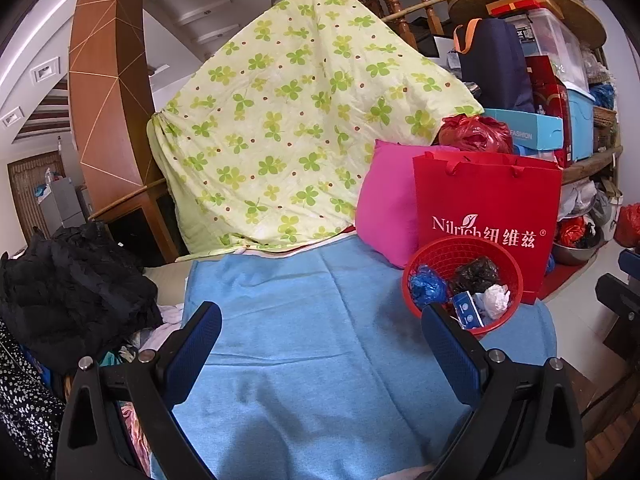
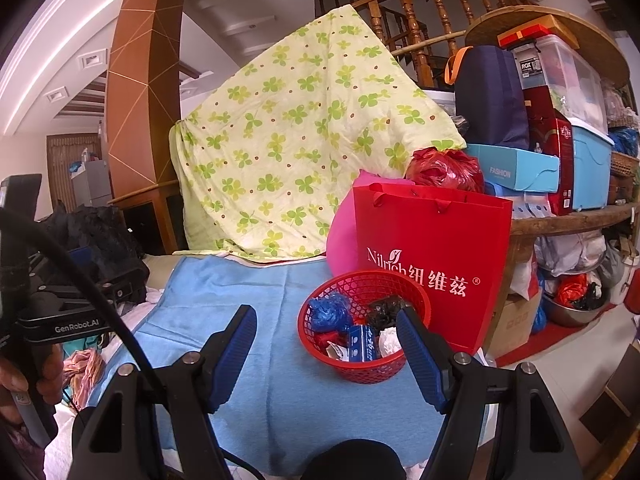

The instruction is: Collect trash

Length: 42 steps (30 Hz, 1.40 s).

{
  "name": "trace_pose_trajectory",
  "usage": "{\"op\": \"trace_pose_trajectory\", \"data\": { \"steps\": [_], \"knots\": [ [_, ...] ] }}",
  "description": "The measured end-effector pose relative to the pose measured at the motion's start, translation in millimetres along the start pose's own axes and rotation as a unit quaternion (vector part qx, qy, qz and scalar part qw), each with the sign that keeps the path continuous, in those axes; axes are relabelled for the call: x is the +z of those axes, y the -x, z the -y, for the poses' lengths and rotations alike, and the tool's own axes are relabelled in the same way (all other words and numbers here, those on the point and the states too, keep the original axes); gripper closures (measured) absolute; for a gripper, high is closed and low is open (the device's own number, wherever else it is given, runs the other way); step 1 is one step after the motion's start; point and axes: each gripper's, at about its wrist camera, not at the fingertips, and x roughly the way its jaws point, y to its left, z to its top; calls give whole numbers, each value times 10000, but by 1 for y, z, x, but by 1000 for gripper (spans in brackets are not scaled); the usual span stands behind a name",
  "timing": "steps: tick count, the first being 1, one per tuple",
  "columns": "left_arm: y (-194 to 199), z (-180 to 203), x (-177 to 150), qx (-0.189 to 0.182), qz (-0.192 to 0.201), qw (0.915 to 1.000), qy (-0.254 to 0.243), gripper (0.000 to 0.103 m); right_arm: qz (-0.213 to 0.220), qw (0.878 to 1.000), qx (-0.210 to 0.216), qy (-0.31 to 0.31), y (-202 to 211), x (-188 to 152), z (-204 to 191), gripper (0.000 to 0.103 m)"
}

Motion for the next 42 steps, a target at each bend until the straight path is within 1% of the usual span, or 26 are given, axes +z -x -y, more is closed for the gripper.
{"op": "trace_pose_trajectory", "data": {
  "steps": [4, 14, 35, 42],
  "knots": [
    [0, -2, -3, -92, -40, 9999, 29, 3, -13, 10000, 12, 20, -4, 3, -3, 27],
    [3, -3, -5, -161, -56, 9998, 97, 3, -14, 10000, 4, 19, -4, 3, -3, 27],
    [5, -7, -8, -175, -61, 9998, 122, 3, -16, 10000, -1, 22, -3, 3, -7, 27],
    [10, -7, -14, -160, -29, 9997, 162, 3, -13, 10000, -13, 37, -3, 3, -8, 27]
  ]
}}
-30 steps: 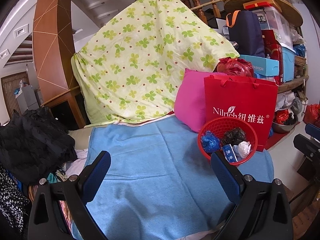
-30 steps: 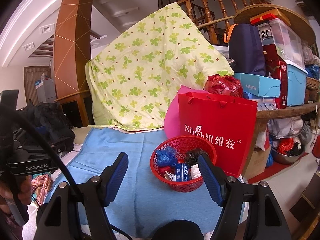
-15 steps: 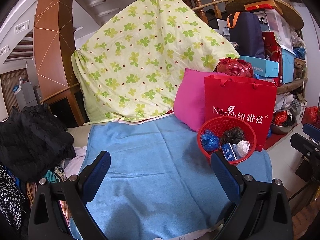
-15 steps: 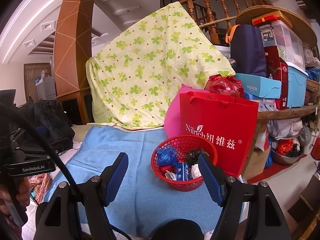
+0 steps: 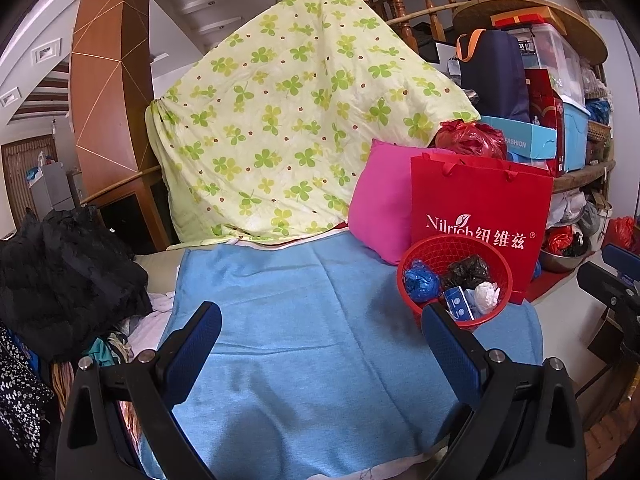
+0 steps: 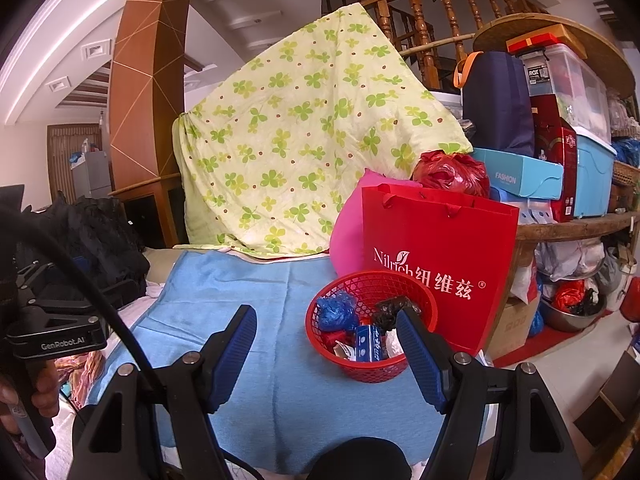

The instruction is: Collect trash

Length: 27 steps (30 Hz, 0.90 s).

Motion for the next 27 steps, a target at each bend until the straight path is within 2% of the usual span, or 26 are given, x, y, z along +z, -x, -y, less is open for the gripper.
{"op": "trace_pose_trajectory", "data": {
  "steps": [27],
  "knots": [
    [9, -18, -5, 206, 2, 9996, 191, 3, -100, 9998, -3, 143, -4, 4, -11, 27]
  ]
}}
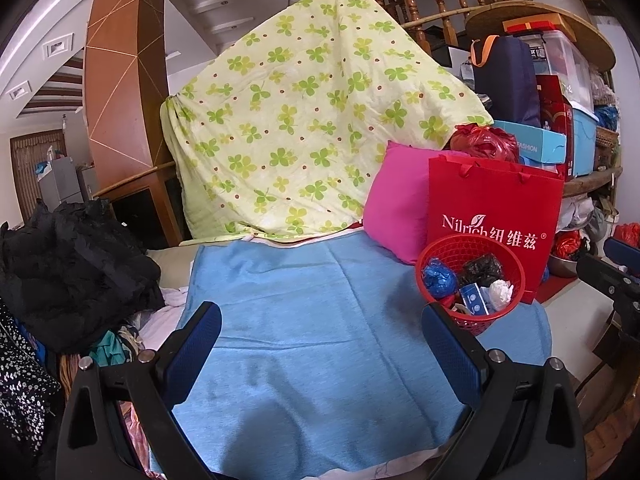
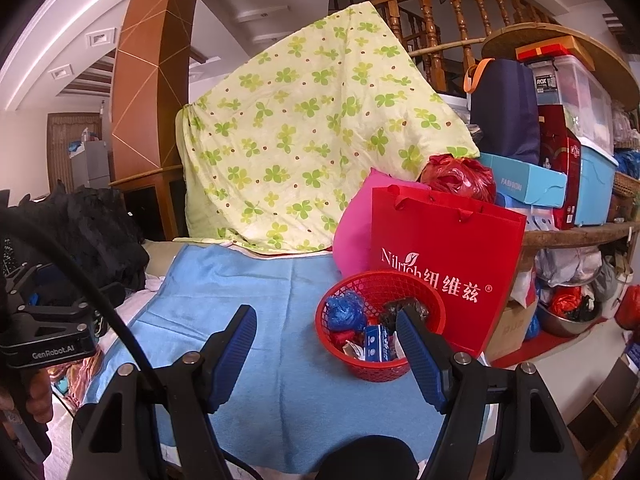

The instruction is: Collect trash

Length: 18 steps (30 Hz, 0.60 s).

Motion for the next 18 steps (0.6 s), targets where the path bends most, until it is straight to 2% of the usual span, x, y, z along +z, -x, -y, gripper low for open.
{"op": "trace_pose_trajectory", "data": {
  "steps": [18],
  "knots": [
    [-2, -15, -10, 59, -42, 10000, 28, 3, -139, 9998, 113, 65, -8, 1, -2, 27]
  ]
}}
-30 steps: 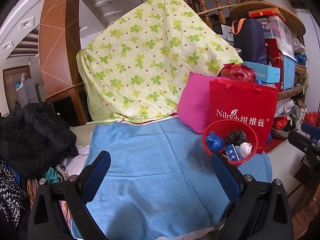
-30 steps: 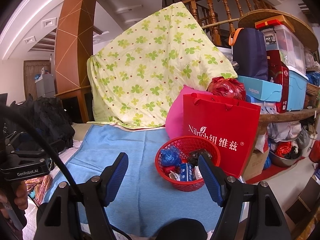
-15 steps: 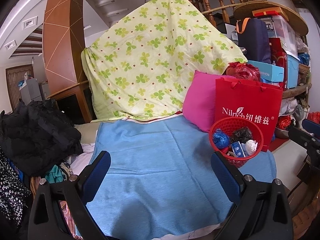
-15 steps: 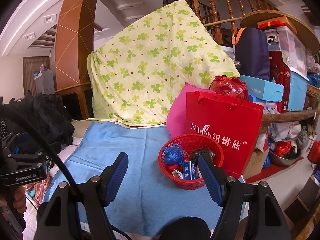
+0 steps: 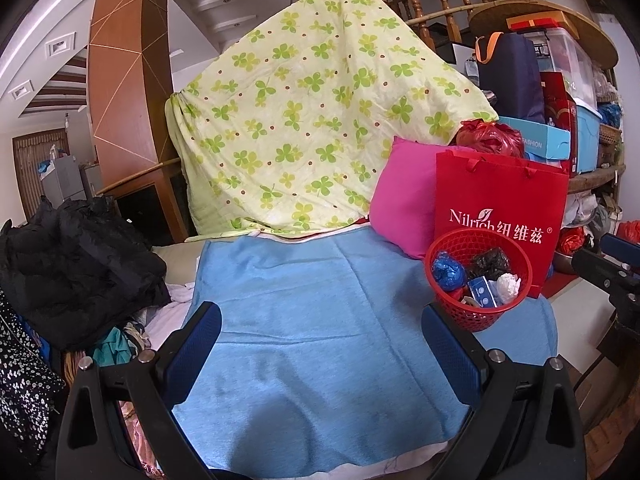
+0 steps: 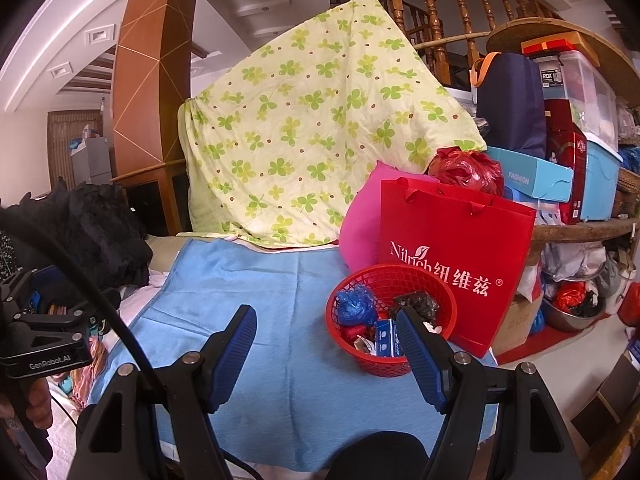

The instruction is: Collect trash

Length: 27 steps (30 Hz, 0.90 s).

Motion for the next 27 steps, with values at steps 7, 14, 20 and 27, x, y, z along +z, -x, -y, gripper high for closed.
{"op": "trace_pose_trajectory", "data": {
  "steps": [7, 14, 20, 27],
  "knots": [
    [0, -1, -2, 12, -8, 10000, -5, 3, -83, 10000, 44, 16, -10, 3, -2, 27],
    [0, -3, -1, 14, -7, 10000, -43, 3, -161, 9999, 23, 7, -17, 6, 0, 27],
    [1, -2, -1, 13, -3, 10000, -40, 3, -207, 9998, 2, -18, -20, 7, 4, 27],
    [2, -1, -2, 6, 5, 9999, -134, 3, -242, 9997, -19, -65, -22, 5, 10, 27]
  ]
}}
